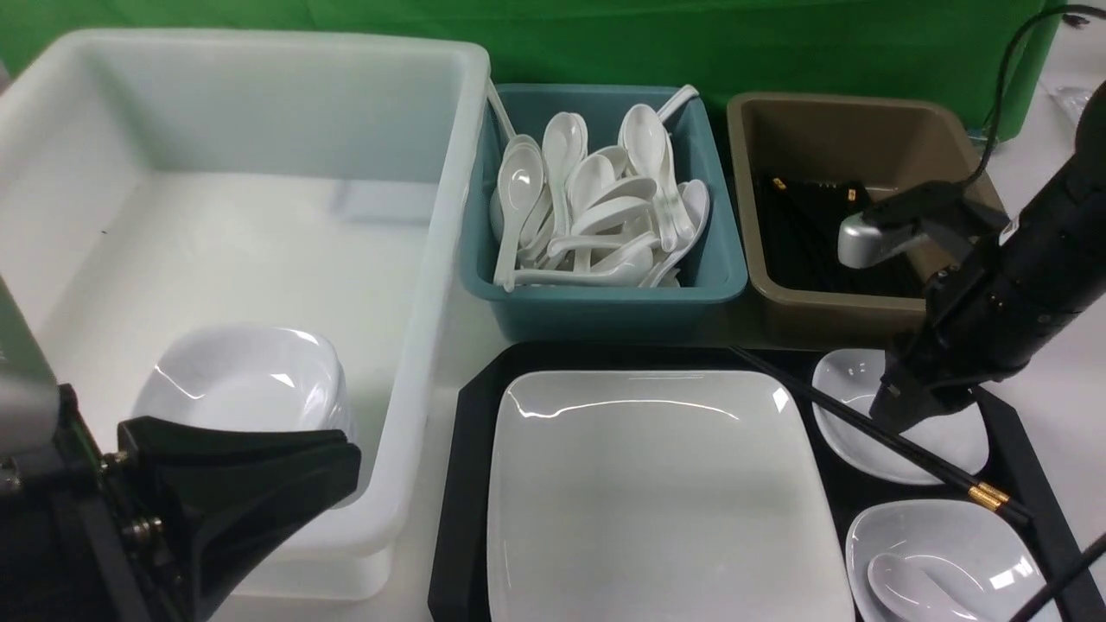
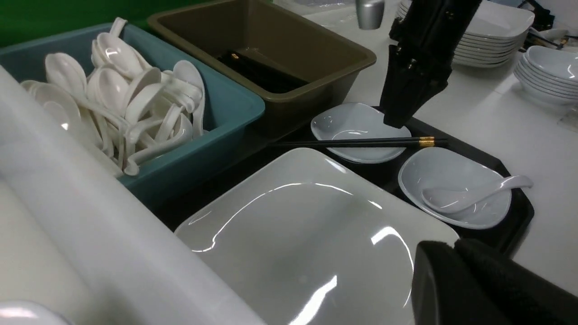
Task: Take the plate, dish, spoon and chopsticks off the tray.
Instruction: Use the right arm to grab a pair of chopsticks from the plate
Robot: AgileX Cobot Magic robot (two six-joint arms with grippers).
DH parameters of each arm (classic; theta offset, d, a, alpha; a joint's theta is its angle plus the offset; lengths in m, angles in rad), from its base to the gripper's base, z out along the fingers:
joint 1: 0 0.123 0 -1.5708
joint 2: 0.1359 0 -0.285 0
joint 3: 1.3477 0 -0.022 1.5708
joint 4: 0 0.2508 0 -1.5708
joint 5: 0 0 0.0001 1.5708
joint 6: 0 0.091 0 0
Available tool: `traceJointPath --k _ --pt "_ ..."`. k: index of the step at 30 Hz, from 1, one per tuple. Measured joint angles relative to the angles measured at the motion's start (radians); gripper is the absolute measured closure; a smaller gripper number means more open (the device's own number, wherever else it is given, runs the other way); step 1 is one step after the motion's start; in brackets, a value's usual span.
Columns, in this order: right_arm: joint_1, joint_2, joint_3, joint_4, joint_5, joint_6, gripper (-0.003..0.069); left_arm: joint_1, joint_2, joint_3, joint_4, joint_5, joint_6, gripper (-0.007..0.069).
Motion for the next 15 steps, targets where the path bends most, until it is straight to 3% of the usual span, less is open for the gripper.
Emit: traceJointPath --k 15 --pt "0.000 0.145 -0.002 -0.092 -0.116 -0.011 0.0268 0.000 0.000 0.000 0.003 0.001 0.009 0.0608"
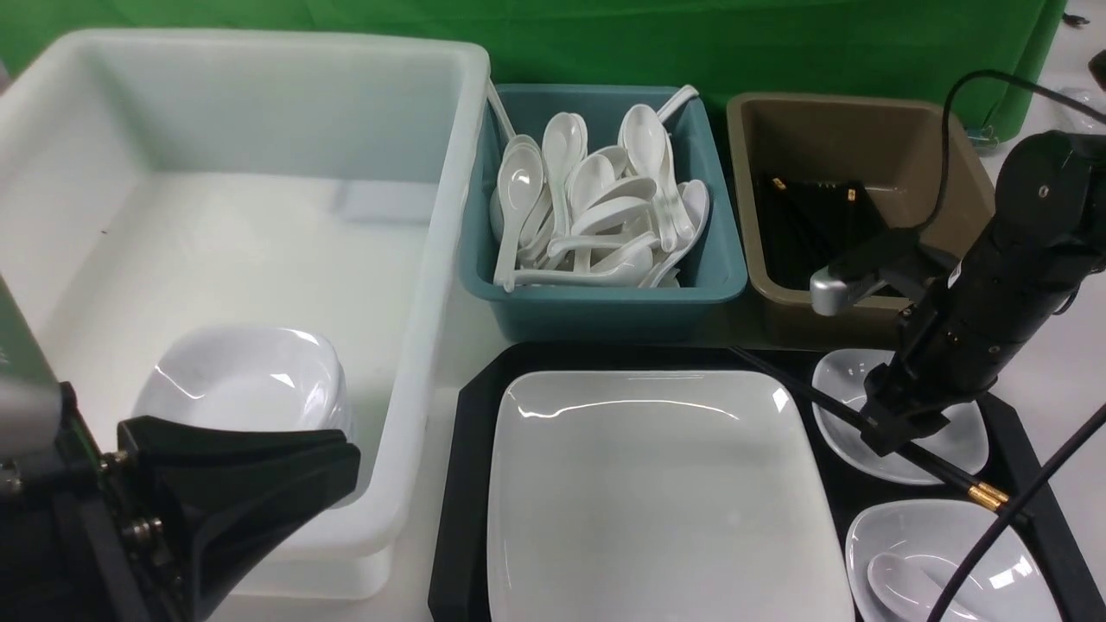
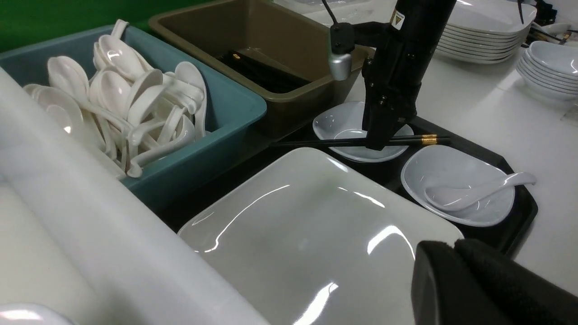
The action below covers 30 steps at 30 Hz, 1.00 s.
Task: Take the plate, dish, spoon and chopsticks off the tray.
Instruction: Use the right arm to grab a pair of chopsticks from the plate, then use the right arm to put the chopsticks into the small storage box on the right
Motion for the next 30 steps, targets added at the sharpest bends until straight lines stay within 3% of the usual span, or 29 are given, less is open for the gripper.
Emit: traceJointPath --k 7,16,24,30 --pt "0.000 0.043 -0.001 -0.043 -0.044 0.005 0.0284 0.000 0.000 0.000 0.005 0.001 0.001 0.0608" --pt "0.000 0.043 -0.002 -0.048 -0.009 -0.034 0.0529 0.000 0.000 0.000 0.026 0.004 0.003 0.0608" --pt "0.014 -0.044 -0.029 -0.052 0.123 -0.141 0.0526 0.000 0.000 0.000 -0.001 -0.014 0.018 0.0608" --pt "0.036 -0.172 -0.112 -0.005 0.037 -0.084 0.0526 0.000 0.000 0.000 -0.139 -0.115 0.172 0.0608"
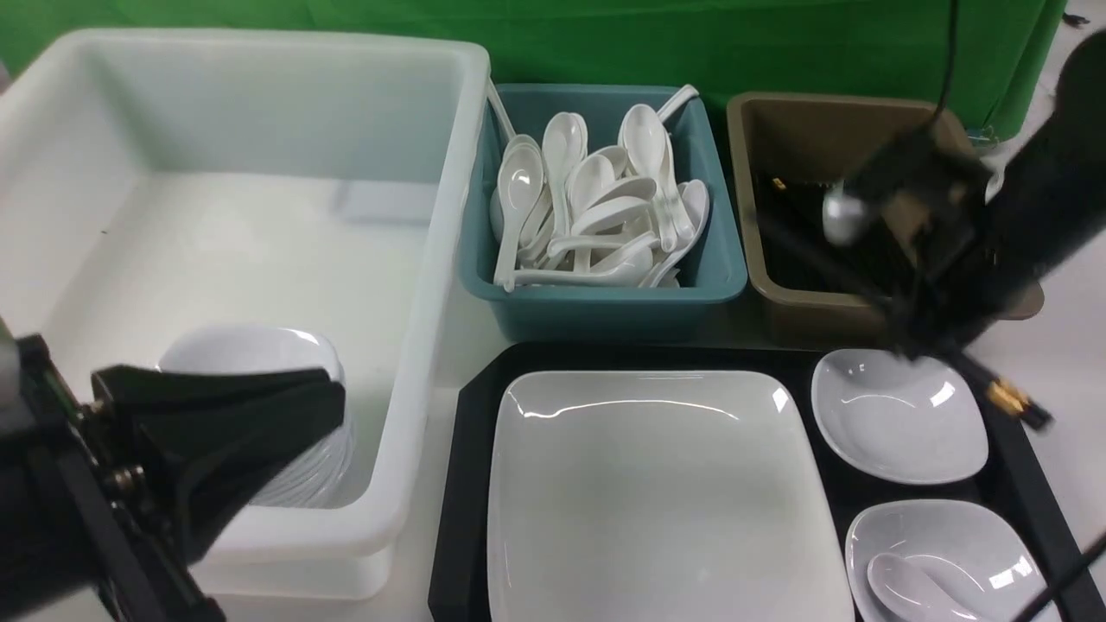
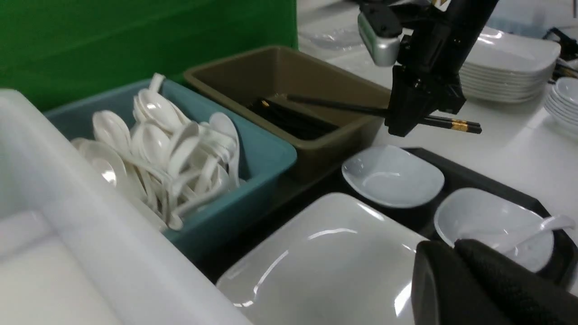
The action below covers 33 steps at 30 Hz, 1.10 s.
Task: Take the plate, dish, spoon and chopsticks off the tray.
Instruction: Use the right arm to put the chopsticks into the small storage box on the right, then use the right arm to grab a soup spoon from the plate
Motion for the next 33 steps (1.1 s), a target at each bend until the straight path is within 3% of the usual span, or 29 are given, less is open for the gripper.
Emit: traceJointPath --k 1,5,9,12,14,18,20,21,23,26,30,33 --pt "-0.010 -0.006 -0.057 0.024 -0.086 0.079 0.0526 0.000 0.000 0.000 -0.056 -0.022 0.072 0.0608" --pt "-0.054 0.044 -0.157 0.073 -0.273 0.275 0.0526 0.000 0.000 0.000 -0.137 -0.042 0.181 0.0608" --pt "-0.092 0.172 -0.256 0.082 -0.448 0.428 0.0526 0.000 0.000 0.000 -0.147 -0.040 0.206 0.0608" --pt "-0.102 0.256 -0.290 0.082 -0.499 0.475 0.0507 0.000 0.000 0.000 -0.142 -0.031 0.208 0.0608" --pt "-0.106 0.301 -0.296 0.082 -0.506 0.488 0.0433 0.000 0.000 0.000 -0.125 -0.025 0.208 0.0608" --pt "-0.116 0.316 -0.296 0.082 -0.484 0.502 0.0169 0.000 0.000 0.000 -0.088 -0.022 0.208 0.0608" --pt "-0.120 0.276 -0.296 0.078 -0.433 0.498 0.0109 0.000 0.000 0.000 -0.081 -0.021 0.208 0.0608" --pt "-0.123 0.242 -0.297 0.066 -0.391 0.494 0.0117 0.000 0.000 0.000 -0.079 -0.022 0.204 0.0608" --pt "-0.117 0.158 -0.297 0.021 -0.228 0.476 0.0205 0.000 0.001 0.000 -0.076 -0.022 0.186 0.0608" --pt "-0.084 0.026 -0.230 -0.071 -0.016 0.453 0.0399 0.000 0.001 0.000 -0.073 -0.018 0.150 0.0608" --pt "-0.028 -0.082 -0.106 -0.121 0.179 0.450 0.0456 0.000 0.001 0.000 -0.072 0.007 0.142 0.0608" --pt "0.031 -0.167 0.062 -0.136 0.315 0.450 0.0414 0.000 0.001 0.000 -0.072 0.031 0.140 0.0608"
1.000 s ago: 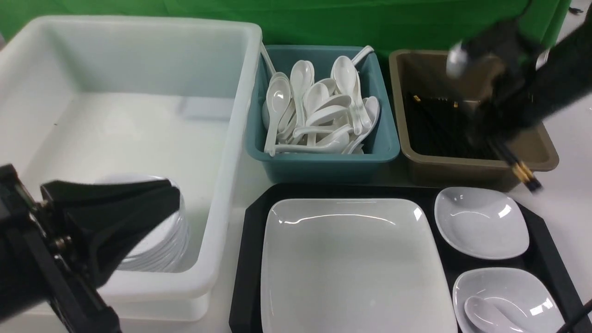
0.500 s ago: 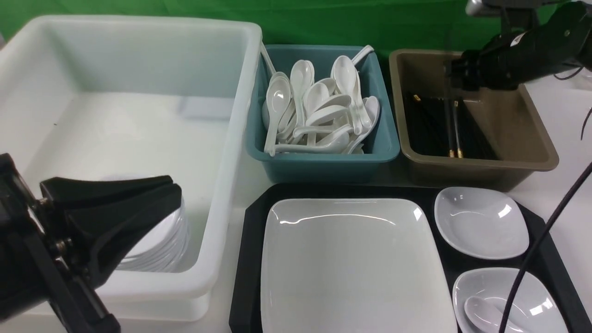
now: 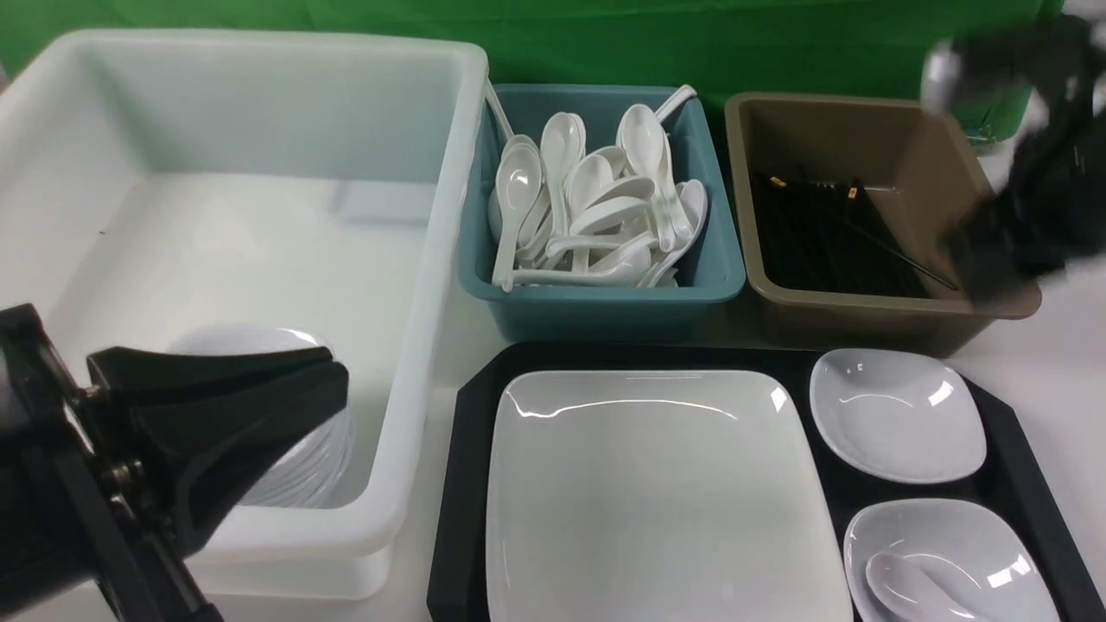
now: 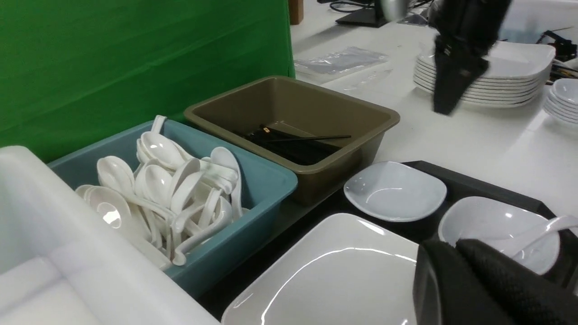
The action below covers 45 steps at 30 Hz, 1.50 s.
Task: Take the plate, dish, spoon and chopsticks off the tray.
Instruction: Use the right arm to grab a soup spoon from the plate
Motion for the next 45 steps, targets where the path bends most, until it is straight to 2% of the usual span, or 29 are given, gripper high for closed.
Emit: traceJointPath --k 2,3,6,8,15,30,35,43,45 --pt "0.029 -0.037 0.090 -0.002 0.000 -0.001 0.0372 0.000 0.000 0.000 0.000 0.005 -0.001 0.0608" --pt "0.049 -0.059 0.161 -0.002 0.000 -0.001 0.0323 0.000 0.000 0.000 0.000 0.007 -0.002 0.0608" --pt "0.068 -0.072 0.307 -0.003 -0.005 -0.005 0.0239 0.000 0.000 0.000 0.000 0.014 -0.004 0.0608" --pt "0.070 -0.072 0.393 -0.005 -0.055 -0.028 0.0206 0.000 0.000 0.000 0.000 0.029 -0.005 0.0608" --pt "0.071 -0.069 0.483 -0.007 -0.227 -0.085 0.0194 0.000 0.000 0.000 0.000 0.041 -0.010 0.0608" --pt "0.071 0.062 0.483 -0.047 -0.299 -0.153 0.0195 0.000 0.000 0.000 0.000 0.049 -0.010 0.0608" --pt "0.071 0.080 0.483 -0.048 -0.305 -0.155 0.0246 0.000 0.000 0.000 0.000 0.052 -0.010 0.0608" --pt "0.071 0.104 0.483 -0.048 -0.304 -0.163 0.0463 0.000 0.000 0.000 0.001 0.064 -0.010 0.0608" --pt "0.071 0.104 0.481 -0.048 -0.295 -0.169 0.0489 0.000 0.000 0.000 0.001 0.069 -0.010 0.0608"
